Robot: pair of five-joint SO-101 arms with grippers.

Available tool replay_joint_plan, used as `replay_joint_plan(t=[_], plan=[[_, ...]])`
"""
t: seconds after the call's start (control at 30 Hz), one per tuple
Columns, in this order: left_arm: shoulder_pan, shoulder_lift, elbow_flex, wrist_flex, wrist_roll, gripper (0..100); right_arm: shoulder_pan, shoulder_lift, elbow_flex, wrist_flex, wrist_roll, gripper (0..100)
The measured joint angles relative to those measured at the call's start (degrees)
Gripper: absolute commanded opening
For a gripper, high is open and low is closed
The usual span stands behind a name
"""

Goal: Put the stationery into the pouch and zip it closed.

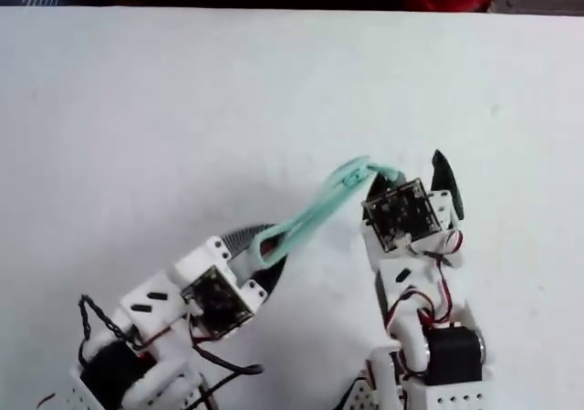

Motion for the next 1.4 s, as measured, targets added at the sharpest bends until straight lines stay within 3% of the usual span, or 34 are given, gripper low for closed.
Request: replay_joint_plan(t=[0.1, 0.17, 0.37, 0.57, 0.77, 0.93, 1.13, 1.4], plan=[[0.00, 0.00, 0.00, 0.00, 0.00, 2, 0.26, 0.00, 0.00, -2.29, -0.18, 0.9], [0.00, 0.00, 0.00, 0.00, 0.00, 2, 0.26, 0.00, 0.00, -3.16, -0.18, 4.4], [0.00, 0.00, 0.00, 0.00, 0.00, 3, 0.26, 0.00, -3.78, -3.34, -0.35, 1.8], [0.00, 0.00, 0.00, 0.00, 2.73, 20, -1.32, 0.09, -14.77, 2.46, -4.75, 1.8], [-1.67, 0.00, 0.00, 0.35, 12.92, 20, -9.58, -0.53, -20.13, 11.25, -5.10, 1.8], [-1.93, 0.00, 0.00, 0.53, 13.19, 19, -16.09, -0.53, -20.75, 14.51, -5.10, 1.8], [-1.93, 0.00, 0.00, 0.53, 12.92, 1, -19.96, 1.49, -21.01, 15.47, -5.36, 1.8], [1.14, 0.00, 0.00, 0.62, 9.05, 2, -26.90, 10.90, -24.79, 15.47, -6.95, 1.8]])
